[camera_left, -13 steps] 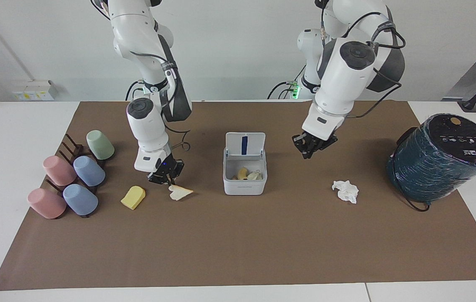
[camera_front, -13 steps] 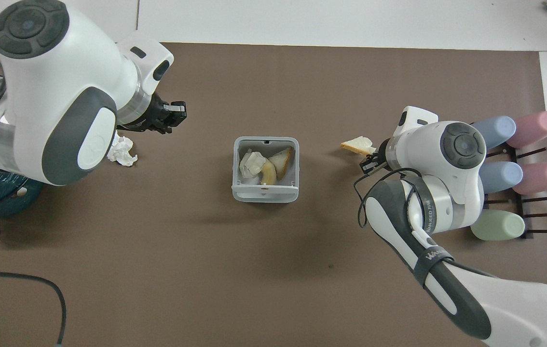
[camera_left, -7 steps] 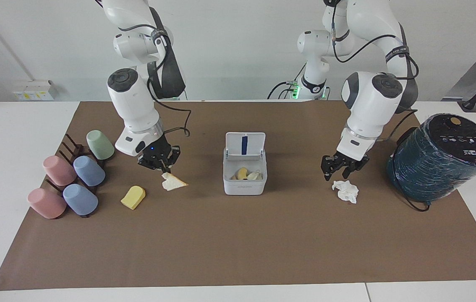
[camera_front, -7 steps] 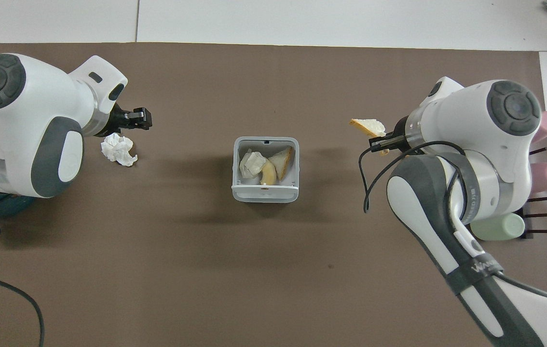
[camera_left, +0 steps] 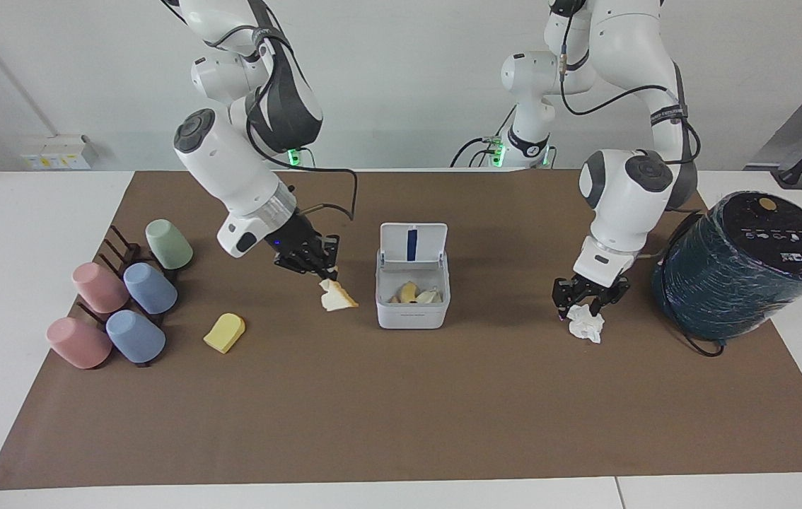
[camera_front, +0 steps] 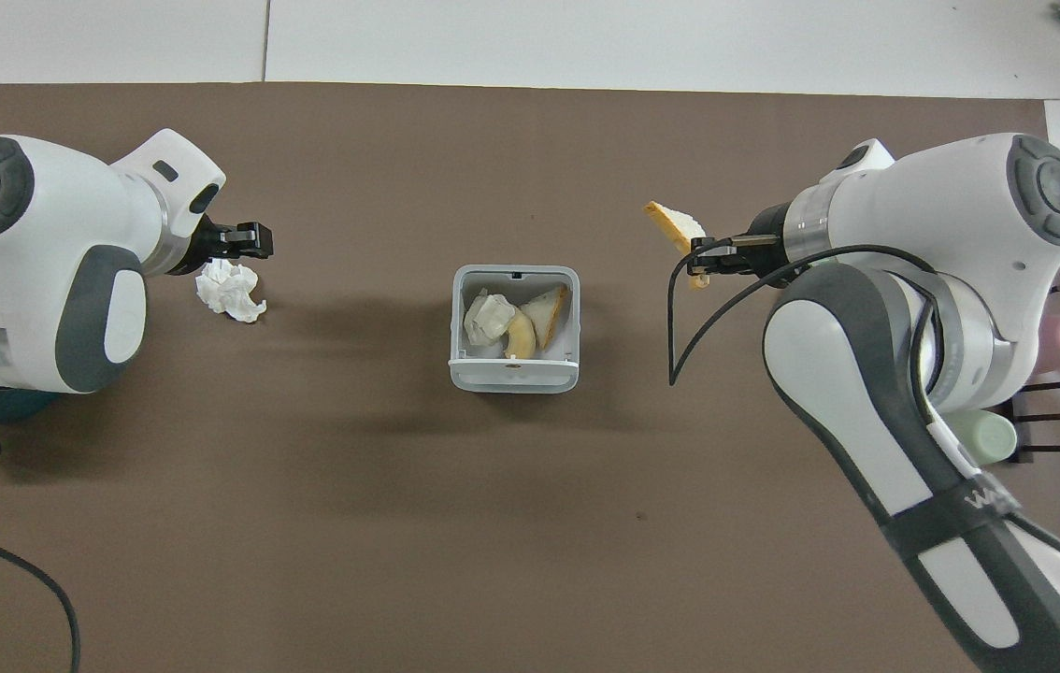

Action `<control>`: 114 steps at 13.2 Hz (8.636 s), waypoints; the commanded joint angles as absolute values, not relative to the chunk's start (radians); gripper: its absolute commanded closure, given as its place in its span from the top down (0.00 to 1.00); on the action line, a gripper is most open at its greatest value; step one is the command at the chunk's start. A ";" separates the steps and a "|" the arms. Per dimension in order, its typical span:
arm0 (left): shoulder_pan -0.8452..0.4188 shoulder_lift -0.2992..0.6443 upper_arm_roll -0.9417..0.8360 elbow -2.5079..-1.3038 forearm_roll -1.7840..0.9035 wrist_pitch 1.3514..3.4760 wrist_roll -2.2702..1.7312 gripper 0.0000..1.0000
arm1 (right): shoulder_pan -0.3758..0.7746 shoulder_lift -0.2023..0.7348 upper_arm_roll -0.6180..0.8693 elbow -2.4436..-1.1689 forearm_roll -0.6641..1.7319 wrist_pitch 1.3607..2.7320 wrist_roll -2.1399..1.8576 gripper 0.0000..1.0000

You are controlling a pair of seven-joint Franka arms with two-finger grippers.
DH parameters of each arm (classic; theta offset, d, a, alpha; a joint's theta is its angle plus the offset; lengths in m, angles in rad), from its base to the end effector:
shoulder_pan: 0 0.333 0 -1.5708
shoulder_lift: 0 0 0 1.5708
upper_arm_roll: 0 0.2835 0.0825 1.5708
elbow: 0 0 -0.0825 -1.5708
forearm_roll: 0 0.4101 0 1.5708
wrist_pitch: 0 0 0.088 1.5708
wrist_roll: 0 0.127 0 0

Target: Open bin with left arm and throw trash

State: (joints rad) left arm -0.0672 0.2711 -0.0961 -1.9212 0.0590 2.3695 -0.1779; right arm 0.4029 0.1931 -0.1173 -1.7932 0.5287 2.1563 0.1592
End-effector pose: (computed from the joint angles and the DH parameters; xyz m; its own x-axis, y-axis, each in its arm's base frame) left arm 0.6378 -0.1020 0.3036 0.9838 -0.0171 0.1786 -0.0190 -0.9998 0.0094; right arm 0.6196 0.2151 0.4024 0.9900 -0.1360 0.0361 -0.1050 -0.8849 -0.4537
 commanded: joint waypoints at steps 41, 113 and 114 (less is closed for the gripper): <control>-0.526 0.295 -0.107 -1.713 -0.087 2.218 -0.678 0.00 | 0.261 0.215 -0.129 -1.789 0.054 2.224 0.092 1.00; -0.055 -0.046 -0.074 -1.680 -0.015 1.707 -0.049 1.00 | 0.238 0.233 0.087 -1.687 -0.041 2.243 0.590 1.00; -0.055 -0.046 -0.074 -1.680 -0.015 1.707 -0.049 1.00 | 0.201 0.213 0.089 -1.687 -0.069 2.206 0.540 1.00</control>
State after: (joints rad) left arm -0.0696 -0.0176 -0.0651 -1.6467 -0.0045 1.6881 -0.0490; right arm 0.2590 0.2567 0.0772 -1.6827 -0.0151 2.2624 0.6204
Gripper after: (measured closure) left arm 0.000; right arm 0.000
